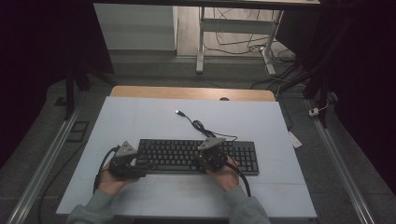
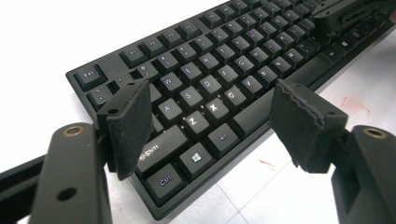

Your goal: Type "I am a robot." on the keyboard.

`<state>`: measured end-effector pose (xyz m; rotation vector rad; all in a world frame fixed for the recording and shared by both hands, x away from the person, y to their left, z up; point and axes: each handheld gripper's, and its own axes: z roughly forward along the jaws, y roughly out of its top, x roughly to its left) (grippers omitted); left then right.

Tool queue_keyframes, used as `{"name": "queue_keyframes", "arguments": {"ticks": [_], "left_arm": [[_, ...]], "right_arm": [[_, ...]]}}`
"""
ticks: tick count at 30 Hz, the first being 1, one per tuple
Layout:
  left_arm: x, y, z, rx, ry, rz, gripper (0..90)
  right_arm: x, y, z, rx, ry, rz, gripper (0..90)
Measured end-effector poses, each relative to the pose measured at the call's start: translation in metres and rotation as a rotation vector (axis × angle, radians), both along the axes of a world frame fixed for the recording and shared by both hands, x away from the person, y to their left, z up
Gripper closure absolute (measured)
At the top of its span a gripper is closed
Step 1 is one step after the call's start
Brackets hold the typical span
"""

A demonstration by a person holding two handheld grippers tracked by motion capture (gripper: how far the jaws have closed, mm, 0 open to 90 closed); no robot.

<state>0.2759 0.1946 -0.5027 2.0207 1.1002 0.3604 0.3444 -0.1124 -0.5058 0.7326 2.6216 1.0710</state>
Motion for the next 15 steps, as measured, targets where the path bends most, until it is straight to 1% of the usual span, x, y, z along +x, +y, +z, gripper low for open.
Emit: {"name": "queue_keyframes", "arguments": {"ticks": [3, 8, 9, 10, 11, 12, 13, 15], "left_arm": [[0.0003, 0.0002, -0.0005, -0.001, 0.002, 0.003, 30.0], [0.0005, 0.0003, -0.0012, 0.000, 0.006, 0.006, 29.8], [0.0004, 0.0002, -0.0012, 0.001, 0.006, 0.006, 29.7], [0.0003, 0.0002, -0.0011, 0.001, 0.006, 0.005, 29.7], [0.0003, 0.0003, -0.0011, 0.000, 0.006, 0.006, 29.7], [0.0003, 0.0002, -0.0011, 0.001, 0.005, 0.007, 29.7], [0.0003, 0.0002, -0.0010, 0.001, 0.005, 0.008, 29.7], [0.0003, 0.0005, -0.0009, 0.002, 0.003, 0.007, 29.7]], "right_arm": [[-0.0004, 0.0021, -0.0015, -0.010, 0.002, 0.007, 89.6], [0.0001, 0.0041, -0.0038, -0.006, 0.006, 0.012, 89.7], [0.0003, 0.0041, -0.0040, -0.013, 0.002, 0.014, 89.7], [0.0002, 0.0043, -0.0046, -0.031, 0.004, 0.012, 89.8], [0.0001, 0.0041, -0.0061, -0.029, 0.000, 0.013, 89.8], [0.0001, 0.0036, -0.0068, -0.013, 0.009, 0.009, 89.9], [-0.0001, 0.0033, -0.0066, -0.008, 0.018, 0.009, 89.8], [-0.0015, 0.0024, -0.0043, 0.001, -0.005, 0.023, 89.9]]}}
